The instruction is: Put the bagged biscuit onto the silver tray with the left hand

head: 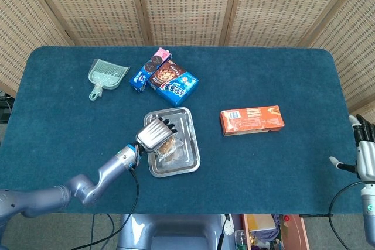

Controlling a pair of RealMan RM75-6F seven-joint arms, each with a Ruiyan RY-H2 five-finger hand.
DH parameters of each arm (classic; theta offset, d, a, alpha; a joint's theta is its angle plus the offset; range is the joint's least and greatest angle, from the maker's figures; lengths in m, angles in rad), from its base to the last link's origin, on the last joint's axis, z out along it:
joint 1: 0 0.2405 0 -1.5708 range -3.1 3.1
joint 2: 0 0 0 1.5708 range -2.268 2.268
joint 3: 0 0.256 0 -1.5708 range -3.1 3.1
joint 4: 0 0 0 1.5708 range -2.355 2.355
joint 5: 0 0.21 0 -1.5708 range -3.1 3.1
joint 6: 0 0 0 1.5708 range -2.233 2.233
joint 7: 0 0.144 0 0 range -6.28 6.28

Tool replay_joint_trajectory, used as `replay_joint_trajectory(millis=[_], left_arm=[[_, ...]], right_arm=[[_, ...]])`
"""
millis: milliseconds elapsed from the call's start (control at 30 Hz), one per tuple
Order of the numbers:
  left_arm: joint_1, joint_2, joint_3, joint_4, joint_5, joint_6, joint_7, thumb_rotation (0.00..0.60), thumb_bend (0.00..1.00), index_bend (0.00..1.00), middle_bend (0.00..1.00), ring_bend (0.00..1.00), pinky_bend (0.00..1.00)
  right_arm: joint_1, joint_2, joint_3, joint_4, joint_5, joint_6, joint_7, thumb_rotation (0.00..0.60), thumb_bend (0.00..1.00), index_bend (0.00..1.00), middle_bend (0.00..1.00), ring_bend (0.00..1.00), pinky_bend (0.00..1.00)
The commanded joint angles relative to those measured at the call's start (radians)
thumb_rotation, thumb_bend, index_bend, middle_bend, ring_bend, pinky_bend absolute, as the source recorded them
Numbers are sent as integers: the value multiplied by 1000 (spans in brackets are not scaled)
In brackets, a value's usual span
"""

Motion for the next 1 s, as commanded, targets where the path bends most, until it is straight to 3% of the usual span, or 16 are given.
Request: replay_joint_trajectory(millis=[33,233,400,567,767,1000], left_arm=[[-4,2,-18,-31,14,57,-92,600,0,0,0,0,84],[36,119,-26,-143,42,147,-121,600,0,0,0,0,42],[184,357,-15,-346,-38,287,-31,600,0,0,0,0,0],[370,530,62,-423,-32,453,-116,600,0,0,0,0,0],[555,595,136,-418,-32,618,-226,600,0,0,0,0,0],[658,586,176,-418,-42,676,-282,600,0,0,0,0,0]], right_arm=[[-1,3,1,2,0,0,5,600,0,0,0,0,0],[-2,6,-2,0,-9,2,13,600,0,0,0,0,0],[2,1,-12,-8,-24,1,-2,600,0,0,0,0,0],[2,-2,-18,-20,-33,8,-19,600,0,0,0,0,0],[-2,-1,-18,-26,-35,19,-27,600,0,0,0,0,0],[-13,2,-24,-34,-48,41,-27,600,0,0,0,0,0]])
